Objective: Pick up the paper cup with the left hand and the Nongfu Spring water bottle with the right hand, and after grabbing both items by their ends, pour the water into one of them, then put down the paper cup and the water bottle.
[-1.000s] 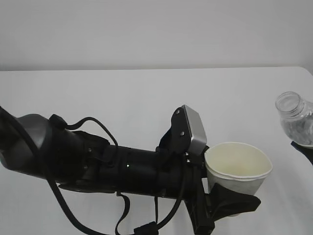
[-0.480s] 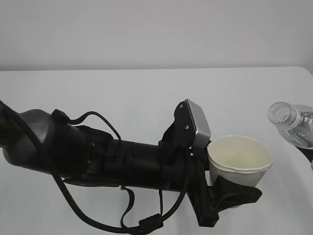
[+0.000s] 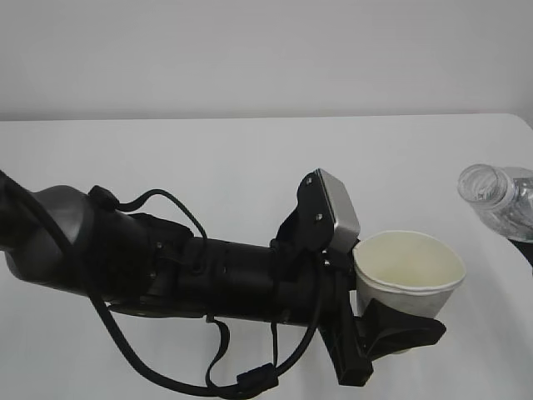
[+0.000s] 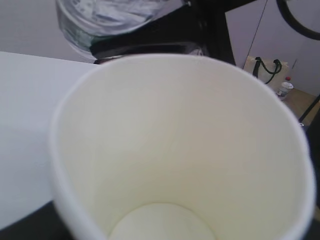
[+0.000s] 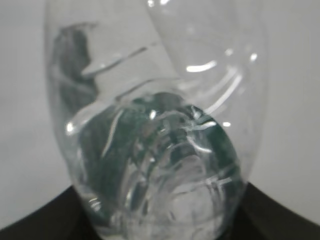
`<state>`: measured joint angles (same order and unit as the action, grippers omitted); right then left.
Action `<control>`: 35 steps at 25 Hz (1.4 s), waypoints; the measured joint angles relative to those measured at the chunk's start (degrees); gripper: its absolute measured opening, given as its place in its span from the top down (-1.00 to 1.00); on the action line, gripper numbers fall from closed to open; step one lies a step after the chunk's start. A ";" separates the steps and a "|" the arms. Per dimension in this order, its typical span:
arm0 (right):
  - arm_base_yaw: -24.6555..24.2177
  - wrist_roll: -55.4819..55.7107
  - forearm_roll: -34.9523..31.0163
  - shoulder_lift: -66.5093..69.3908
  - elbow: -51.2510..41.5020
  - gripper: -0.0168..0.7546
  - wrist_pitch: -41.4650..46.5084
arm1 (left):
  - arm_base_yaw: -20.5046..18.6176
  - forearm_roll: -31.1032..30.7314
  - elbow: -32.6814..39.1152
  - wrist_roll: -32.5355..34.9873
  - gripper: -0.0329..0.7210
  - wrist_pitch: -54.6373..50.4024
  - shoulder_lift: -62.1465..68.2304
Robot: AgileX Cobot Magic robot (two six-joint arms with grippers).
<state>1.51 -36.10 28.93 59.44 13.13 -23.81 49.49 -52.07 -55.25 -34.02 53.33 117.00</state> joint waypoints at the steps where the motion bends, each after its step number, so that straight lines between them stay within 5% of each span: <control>1: 0.00 0.00 0.00 0.01 0.39 -0.14 0.00 | 0.00 0.00 0.00 0.01 -0.29 0.00 0.00; 35: 0.00 -14.87 0.00 0.01 2.35 -0.14 -1.64 | 0.00 -0.12 0.00 0.01 -0.29 0.00 0.00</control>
<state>1.51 -50.97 28.93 59.44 15.48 -25.44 49.49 -52.19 -55.25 -34.01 53.33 117.00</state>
